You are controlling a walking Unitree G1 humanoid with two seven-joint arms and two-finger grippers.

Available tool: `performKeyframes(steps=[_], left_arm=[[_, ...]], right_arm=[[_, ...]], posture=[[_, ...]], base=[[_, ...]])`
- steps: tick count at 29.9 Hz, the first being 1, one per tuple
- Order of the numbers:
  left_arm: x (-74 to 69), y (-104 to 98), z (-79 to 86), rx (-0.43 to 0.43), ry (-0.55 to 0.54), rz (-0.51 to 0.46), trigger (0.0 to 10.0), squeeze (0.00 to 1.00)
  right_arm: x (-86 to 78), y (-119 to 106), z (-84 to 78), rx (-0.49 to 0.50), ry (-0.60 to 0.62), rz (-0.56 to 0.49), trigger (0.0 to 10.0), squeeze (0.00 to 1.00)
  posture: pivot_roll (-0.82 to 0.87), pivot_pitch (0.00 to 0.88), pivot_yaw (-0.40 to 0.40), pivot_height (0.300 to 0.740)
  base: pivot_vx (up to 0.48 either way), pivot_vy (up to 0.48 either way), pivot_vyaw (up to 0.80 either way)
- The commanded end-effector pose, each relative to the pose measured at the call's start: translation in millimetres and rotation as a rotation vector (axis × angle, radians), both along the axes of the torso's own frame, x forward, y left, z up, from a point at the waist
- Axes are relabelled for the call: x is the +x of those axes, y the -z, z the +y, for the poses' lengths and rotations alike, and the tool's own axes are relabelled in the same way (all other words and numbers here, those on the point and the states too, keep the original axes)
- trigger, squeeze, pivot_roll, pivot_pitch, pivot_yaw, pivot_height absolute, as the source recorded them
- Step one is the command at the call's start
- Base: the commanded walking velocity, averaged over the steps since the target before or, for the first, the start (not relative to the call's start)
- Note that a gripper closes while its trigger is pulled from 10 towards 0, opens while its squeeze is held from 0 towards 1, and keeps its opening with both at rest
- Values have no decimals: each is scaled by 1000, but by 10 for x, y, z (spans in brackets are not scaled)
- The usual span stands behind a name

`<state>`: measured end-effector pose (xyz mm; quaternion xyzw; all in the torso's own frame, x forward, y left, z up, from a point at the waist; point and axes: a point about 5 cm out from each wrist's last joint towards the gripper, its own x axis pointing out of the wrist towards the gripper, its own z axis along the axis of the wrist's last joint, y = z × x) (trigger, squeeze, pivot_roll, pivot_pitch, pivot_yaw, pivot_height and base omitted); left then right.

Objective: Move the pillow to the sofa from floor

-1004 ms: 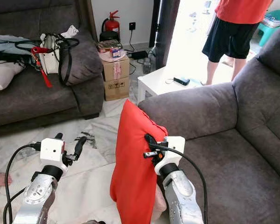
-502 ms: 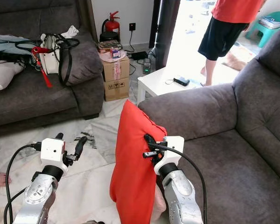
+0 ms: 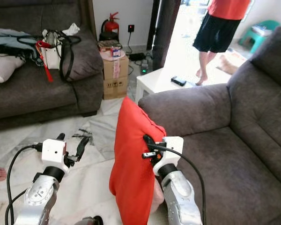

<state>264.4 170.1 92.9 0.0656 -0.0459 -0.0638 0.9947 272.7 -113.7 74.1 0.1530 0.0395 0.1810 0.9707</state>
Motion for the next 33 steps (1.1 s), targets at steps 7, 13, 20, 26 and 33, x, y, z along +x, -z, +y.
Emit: performKeyframes(steps=[7, 13, 20, 26, 33], left_arm=[[-31, 96, 28, 8, -13, 40, 10000, 0], [-23, 94, 24, 3, -13, 35, 10000, 0], [-16, 94, 32, 4, -19, 36, 10000, 0], [-15, 96, 39, 5, -24, 37, 10000, 0], [-12, 95, 38, 3, -28, 37, 10000, 0]], right_arm=[[86, -236, -7, 6, 6, -129, 10000, 0], [94, -238, -28, 7, 18, -131, 10000, 0], [98, -244, -36, -7, 18, -138, 10000, 0], [105, -259, -16, -18, 4, -149, 10000, 0], [109, -268, -14, -39, -8, -159, 10000, 0]], posture=[[37, 10, -84, 740], [36, 21, -84, 740], [38, 31, -84, 740], [38, 36, -84, 740], [39, 40, -88, 740]], base=[[-78, 0, 0], [0, 0, 0], [0, 0, 0], [0, 0, 0], [0, 0, 0]])
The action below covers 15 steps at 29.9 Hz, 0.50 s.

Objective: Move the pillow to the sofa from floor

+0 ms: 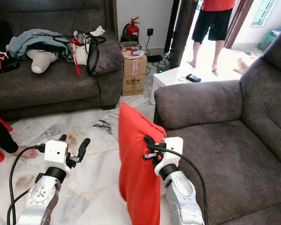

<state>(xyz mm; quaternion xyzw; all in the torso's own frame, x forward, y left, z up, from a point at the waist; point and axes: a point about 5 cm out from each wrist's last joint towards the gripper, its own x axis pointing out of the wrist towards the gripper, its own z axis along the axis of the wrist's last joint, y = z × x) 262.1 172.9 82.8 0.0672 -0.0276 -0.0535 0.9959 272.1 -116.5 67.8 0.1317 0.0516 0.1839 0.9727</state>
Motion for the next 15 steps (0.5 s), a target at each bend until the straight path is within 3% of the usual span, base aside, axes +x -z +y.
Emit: performKeyframes(steps=[1, 13, 15], left_arm=[[12, -6, 9, -2, -5, 2, 10000, 0], [5, -2, 8, -6, -9, 3, 10000, 0], [5, 0, 10, -6, -10, 4, 10000, 0]], right_arm=[[115, -330, 12, 8, -2, -173, 10000, 0], [129, -322, -28, 29, 24, -156, 10000, 0], [125, -311, -15, 41, 16, -143, 10000, 0]], posture=[[39, 41, -88, 740], [38, 45, -88, 740], [36, 45, -87, 740]], base=[[0, 0, 0], [0, 0, 0], [0, 0, -800]])
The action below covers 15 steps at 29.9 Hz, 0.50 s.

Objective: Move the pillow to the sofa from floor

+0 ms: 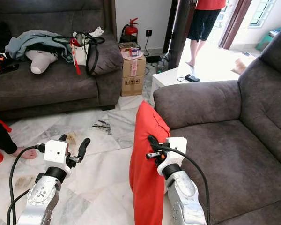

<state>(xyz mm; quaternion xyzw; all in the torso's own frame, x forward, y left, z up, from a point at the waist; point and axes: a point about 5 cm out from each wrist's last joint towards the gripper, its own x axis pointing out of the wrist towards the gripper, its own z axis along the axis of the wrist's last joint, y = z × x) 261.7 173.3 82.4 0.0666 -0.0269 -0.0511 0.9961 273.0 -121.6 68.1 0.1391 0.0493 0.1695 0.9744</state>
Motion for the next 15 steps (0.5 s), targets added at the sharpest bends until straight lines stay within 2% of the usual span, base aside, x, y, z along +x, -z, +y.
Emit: performKeyframes(steps=[1, 15], left_arm=[[9, -4, 6, -5, -5, 3, 10000, 0], [12, 6, -2, -17, -12, 5, 10000, 0]], right_arm=[[116, -308, 35, 26, -13, -146, 10000, 0], [118, -298, 30, 18, -14, -144, 10000, 0]], posture=[[36, 45, -87, 740], [38, 45, -92, 740]], base=[[0, 0, -800], [0, 0, -800]])
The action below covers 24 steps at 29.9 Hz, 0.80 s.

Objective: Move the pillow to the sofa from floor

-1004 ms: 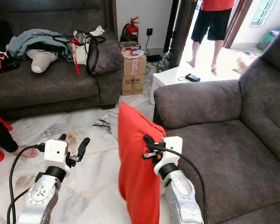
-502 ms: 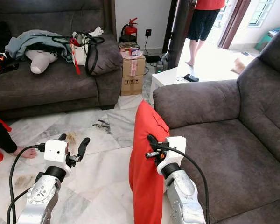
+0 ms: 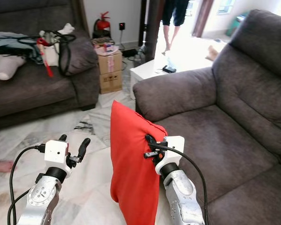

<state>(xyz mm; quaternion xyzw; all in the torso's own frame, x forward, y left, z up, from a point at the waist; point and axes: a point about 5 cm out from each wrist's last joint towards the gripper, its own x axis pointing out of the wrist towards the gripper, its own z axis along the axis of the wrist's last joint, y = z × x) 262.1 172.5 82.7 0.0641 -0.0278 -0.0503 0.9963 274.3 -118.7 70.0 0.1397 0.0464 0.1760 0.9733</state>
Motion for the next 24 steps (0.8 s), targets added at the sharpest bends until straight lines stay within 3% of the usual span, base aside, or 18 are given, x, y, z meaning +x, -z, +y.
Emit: performKeyframes(steps=[1, 17, 24], left_arm=[[7, 9, 7, -13, -12, 7, 10000, 0], [17, 4, 13, -16, -11, 8, 10000, 0], [18, -4, 12, -17, -11, 3, 10000, 0]], right_arm=[[105, -279, 2, 16, -2, -137, 10000, 0], [118, -276, 3, 15, 3, -136, 10000, 0], [118, -276, 0, 14, 3, -138, 10000, 0]], posture=[[38, 45, -92, 740], [38, 45, -86, 740], [40, 45, -87, 740]], base=[[0, 0, -800], [0, 0, -800], [0, 288, -800]])
